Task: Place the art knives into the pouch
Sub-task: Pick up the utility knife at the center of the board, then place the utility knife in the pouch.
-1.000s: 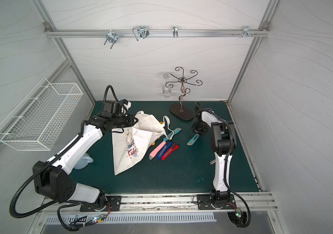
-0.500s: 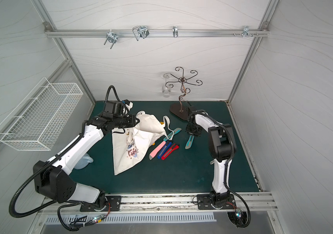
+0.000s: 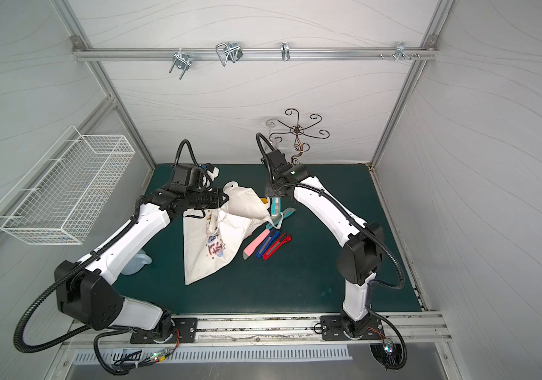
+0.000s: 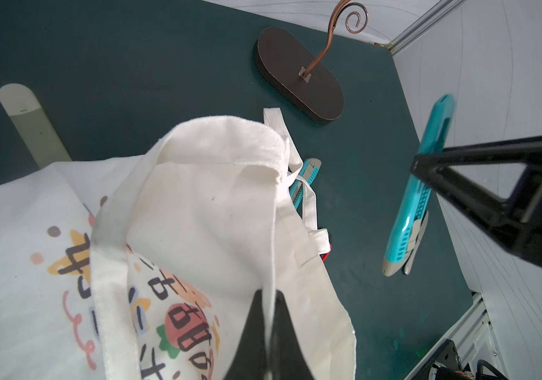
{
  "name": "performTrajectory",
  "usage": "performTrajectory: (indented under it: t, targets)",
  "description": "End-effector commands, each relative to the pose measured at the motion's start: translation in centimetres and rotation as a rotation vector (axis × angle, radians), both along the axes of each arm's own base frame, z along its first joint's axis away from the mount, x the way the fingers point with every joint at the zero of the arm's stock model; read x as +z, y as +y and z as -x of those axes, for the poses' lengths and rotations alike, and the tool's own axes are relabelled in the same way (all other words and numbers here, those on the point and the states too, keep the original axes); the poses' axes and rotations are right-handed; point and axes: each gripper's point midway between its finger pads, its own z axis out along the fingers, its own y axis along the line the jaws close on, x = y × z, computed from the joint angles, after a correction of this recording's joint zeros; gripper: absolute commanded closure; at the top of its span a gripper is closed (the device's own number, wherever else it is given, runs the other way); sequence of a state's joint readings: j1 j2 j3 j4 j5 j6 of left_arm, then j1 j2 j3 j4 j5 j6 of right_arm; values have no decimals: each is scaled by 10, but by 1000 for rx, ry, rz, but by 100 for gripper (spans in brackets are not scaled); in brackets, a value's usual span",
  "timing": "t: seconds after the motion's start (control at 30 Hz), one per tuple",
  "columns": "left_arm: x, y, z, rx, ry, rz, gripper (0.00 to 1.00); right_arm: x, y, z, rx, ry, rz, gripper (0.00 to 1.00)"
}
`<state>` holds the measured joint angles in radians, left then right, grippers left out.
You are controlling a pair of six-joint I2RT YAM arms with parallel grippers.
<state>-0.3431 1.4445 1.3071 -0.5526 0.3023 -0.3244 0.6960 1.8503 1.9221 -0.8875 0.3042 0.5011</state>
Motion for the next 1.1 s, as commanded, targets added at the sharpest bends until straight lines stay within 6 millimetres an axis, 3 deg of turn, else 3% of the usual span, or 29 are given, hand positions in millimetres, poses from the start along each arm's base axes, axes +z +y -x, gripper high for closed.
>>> performTrajectory:
  t: [0.0, 0.13, 0.4, 0.53, 0.8, 0.87, 0.97, 1.07]
  targets:
    - [26, -4, -7, -18, -82, 7, 100, 13, 16, -22, -3, -88, -2, 77]
    - [27, -4, -7, -17, -85, 5, 100, 17, 44, -31, 13, -134, -66, 78]
    - [29, -6, -9, -16, -88, 15, 100, -2, 88, -21, 54, -102, -151, 77]
    - [31, -6, -10, -15, -93, 16, 100, -15, 103, -4, 78, -50, -187, 77]
    - [34, -5, -13, -11, -101, 15, 100, -43, 108, 50, 128, 136, -297, 76]
    - [34, -6, -14, -10, -99, 17, 100, -44, 112, 62, 167, 179, -327, 69]
    - [33, -6, -13, -13, -97, 18, 100, -36, 116, 72, 257, 195, -349, 51]
    - [33, -5, -13, -10, -97, 14, 100, -24, 105, 70, 303, 208, -368, 32]
